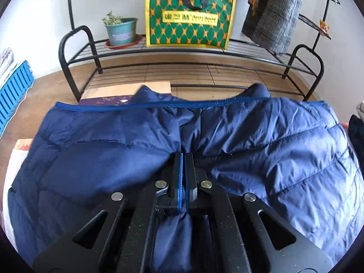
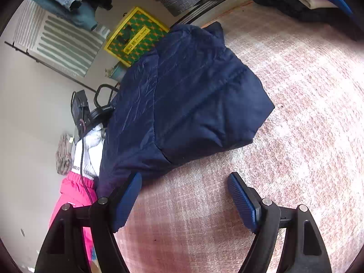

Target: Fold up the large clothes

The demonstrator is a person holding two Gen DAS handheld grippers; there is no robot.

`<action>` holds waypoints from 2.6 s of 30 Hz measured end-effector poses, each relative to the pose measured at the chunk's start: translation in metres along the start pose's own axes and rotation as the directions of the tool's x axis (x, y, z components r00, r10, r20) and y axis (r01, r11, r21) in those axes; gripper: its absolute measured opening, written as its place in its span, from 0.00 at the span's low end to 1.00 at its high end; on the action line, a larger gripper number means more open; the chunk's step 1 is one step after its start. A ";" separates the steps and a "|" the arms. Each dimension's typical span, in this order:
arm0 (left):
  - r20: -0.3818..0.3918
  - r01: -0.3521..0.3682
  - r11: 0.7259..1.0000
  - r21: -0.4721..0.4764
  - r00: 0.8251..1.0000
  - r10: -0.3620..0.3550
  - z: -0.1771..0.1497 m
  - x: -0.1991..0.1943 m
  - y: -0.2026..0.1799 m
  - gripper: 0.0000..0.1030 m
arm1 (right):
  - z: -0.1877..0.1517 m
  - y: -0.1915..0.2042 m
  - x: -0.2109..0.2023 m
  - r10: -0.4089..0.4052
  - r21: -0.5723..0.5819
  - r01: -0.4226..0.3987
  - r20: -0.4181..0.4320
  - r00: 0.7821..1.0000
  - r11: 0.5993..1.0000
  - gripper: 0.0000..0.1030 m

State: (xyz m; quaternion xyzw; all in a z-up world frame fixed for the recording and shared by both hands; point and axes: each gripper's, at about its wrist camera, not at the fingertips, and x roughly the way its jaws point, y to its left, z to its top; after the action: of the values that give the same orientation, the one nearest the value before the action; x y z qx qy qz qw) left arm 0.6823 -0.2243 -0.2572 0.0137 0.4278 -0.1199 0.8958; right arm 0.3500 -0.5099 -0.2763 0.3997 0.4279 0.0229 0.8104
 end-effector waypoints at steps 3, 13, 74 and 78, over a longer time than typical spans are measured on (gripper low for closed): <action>0.060 0.044 0.999 0.005 0.997 -0.044 -0.007 -0.044 0.002 0.00 | 0.005 -0.010 -0.002 0.022 0.108 -0.027 0.051 0.998 0.994 0.79; 0.003 0.243 0.970 0.024 0.970 -0.244 -0.115 -0.123 -0.030 0.00 | 0.019 0.015 0.014 -0.163 0.054 0.157 0.131 0.978 0.986 0.20; 0.235 0.076 0.861 -0.503 0.970 0.052 -0.245 -0.345 0.289 0.00 | -0.207 0.396 0.193 -0.131 -0.945 -0.065 -0.112 0.985 0.321 0.21; 0.214 0.144 0.850 -0.507 0.976 -0.037 -0.209 -0.308 0.282 0.00 | -0.180 0.375 0.142 0.001 -0.867 -0.174 -0.196 0.981 0.468 0.38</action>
State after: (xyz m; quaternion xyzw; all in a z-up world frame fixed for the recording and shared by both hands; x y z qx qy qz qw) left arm 0.4004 0.1388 -0.1745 -0.2606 0.3541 -0.0430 0.8971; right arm 0.4259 -0.0879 -0.1782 -0.0553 0.4005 0.3143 0.8589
